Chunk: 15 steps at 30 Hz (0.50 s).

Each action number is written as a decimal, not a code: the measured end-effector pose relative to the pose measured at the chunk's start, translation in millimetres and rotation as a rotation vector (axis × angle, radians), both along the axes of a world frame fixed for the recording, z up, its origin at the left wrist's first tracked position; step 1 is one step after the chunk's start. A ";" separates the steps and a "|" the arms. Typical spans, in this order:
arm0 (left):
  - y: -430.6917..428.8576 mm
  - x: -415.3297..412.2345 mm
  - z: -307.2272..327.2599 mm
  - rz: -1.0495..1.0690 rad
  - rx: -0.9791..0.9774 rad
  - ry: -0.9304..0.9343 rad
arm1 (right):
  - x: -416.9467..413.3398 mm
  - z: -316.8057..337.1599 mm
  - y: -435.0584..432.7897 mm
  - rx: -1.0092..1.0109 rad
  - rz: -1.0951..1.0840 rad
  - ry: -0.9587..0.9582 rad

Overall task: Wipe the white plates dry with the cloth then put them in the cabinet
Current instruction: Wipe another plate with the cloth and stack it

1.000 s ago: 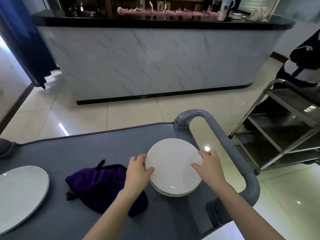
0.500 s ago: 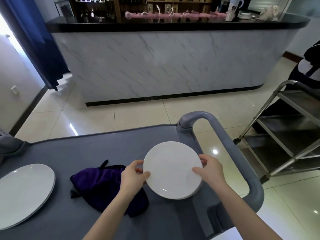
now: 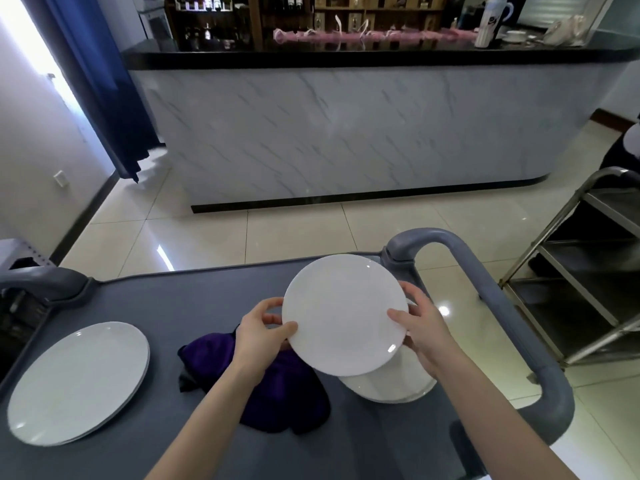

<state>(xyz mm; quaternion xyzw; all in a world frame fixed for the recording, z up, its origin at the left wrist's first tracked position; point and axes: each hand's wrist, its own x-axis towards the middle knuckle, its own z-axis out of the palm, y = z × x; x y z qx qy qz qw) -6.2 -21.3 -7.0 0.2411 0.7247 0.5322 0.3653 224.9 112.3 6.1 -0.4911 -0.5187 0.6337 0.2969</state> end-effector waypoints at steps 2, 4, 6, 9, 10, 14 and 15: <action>-6.2 -12.3 5.0 0.016 0.011 -0.004 | -13.7 -0.3 -8.8 -0.083 0.037 0.055; -13.2 -25.8 8.3 0.030 0.016 0.000 | -27.0 -0.9 -15.7 -0.133 0.044 0.075; -20.9 -39.7 9.7 0.028 0.016 0.009 | -39.1 -2.2 -20.1 -0.164 0.037 0.101; -33.5 -57.9 6.5 0.005 0.028 0.008 | -52.3 -5.2 -24.0 -0.202 0.017 0.120; -37.5 -64.3 3.1 0.005 0.034 0.011 | -55.9 -6.1 -25.1 -0.206 0.010 0.116; -53.1 -92.9 -20.1 0.008 -0.107 0.254 | -64.3 -9.5 -30.5 -0.210 -0.025 0.096; -56.3 -99.1 -26.7 -0.019 -0.169 0.353 | -65.4 -10.6 -32.0 -0.212 -0.029 0.092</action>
